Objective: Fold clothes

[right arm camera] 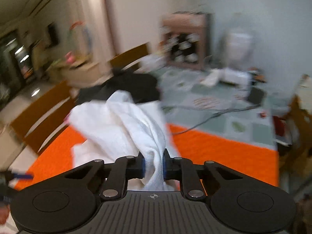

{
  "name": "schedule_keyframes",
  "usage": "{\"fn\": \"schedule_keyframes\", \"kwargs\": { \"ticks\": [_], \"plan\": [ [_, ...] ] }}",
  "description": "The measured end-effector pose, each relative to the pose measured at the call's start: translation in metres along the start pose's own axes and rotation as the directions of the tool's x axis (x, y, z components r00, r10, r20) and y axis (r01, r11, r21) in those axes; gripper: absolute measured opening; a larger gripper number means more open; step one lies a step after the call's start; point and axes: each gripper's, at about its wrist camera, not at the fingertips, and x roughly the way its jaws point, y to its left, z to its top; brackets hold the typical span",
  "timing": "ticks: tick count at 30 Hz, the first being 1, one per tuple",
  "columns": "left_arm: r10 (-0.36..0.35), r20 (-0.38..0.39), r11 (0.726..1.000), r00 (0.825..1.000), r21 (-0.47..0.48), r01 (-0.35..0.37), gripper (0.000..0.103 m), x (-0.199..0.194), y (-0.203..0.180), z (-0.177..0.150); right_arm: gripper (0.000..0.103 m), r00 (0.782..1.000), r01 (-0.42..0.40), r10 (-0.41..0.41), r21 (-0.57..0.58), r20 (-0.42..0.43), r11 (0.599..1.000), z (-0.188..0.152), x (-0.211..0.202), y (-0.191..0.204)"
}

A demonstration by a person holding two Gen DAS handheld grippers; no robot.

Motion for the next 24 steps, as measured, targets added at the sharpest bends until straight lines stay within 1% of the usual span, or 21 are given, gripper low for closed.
{"fn": "schedule_keyframes", "kwargs": {
  "ticks": [2,4,7,10,12,14,16,18,19,21,22,23,24],
  "plan": [
    [-0.014,-0.006,1.000,1.000,0.007,0.014,0.102,0.005,-0.005,0.000,0.015,0.997,0.064,-0.066,0.053,0.032,0.997,0.002,-0.013,-0.022],
    [-0.023,-0.005,0.999,1.000,0.025,0.023,0.102,0.010,-0.010,0.002,0.014,0.989,0.135,-0.141,0.113,0.049,0.984,-0.001,-0.027,-0.048],
    [-0.038,-0.007,0.998,0.999,0.054,0.039,0.102,0.019,-0.016,0.008,0.014,0.964,0.255,-0.265,0.184,0.029,0.949,-0.014,-0.040,-0.082],
    [-0.064,-0.022,0.996,0.998,0.068,0.065,0.102,0.028,-0.019,0.011,0.014,0.930,0.364,-0.365,0.236,-0.039,0.901,-0.036,-0.044,-0.109],
    [-0.078,-0.029,0.994,0.997,0.080,0.080,0.102,0.033,-0.021,0.014,0.014,0.902,0.432,-0.417,0.251,-0.114,0.866,-0.058,-0.040,-0.123],
    [-0.096,-0.038,0.991,0.995,0.086,0.099,0.102,0.040,-0.022,0.017,0.016,0.899,0.438,-0.404,0.284,-0.171,0.853,-0.078,-0.036,-0.132],
    [-0.111,-0.045,0.989,0.993,0.095,0.115,0.102,0.047,-0.025,0.021,0.020,0.914,0.403,-0.358,0.320,-0.191,0.857,-0.093,-0.037,-0.134],
    [-0.119,-0.045,0.987,0.992,0.107,0.123,0.102,0.056,-0.028,0.026,0.026,0.916,0.388,-0.328,0.304,-0.232,0.870,-0.097,-0.035,-0.125],
    [-0.121,-0.044,0.986,0.992,0.111,0.125,0.102,0.060,-0.030,0.029,0.032,0.911,0.391,-0.327,0.277,-0.250,0.878,-0.097,-0.034,-0.118],
    [-0.122,-0.039,0.985,0.992,0.117,0.126,0.102,0.069,-0.034,0.035,0.046,0.901,0.406,-0.346,0.229,-0.261,0.885,-0.094,-0.034,-0.104],
    [-0.122,-0.036,0.985,0.992,0.121,0.126,0.102,0.073,-0.036,0.038,0.059,0.898,0.412,-0.357,0.207,-0.259,0.887,-0.092,-0.036,-0.095],
    [-0.122,-0.034,0.984,0.992,0.125,0.125,0.102,0.077,-0.038,0.041,0.068,0.897,0.416,-0.369,0.182,-0.245,0.891,-0.089,-0.040,-0.087],
    [-0.124,-0.032,0.984,0.992,0.129,0.127,0.102,0.081,-0.040,0.043,0.070,0.897,0.420,-0.384,0.152,-0.218,0.895,-0.084,-0.045,-0.077]
  ]
}}
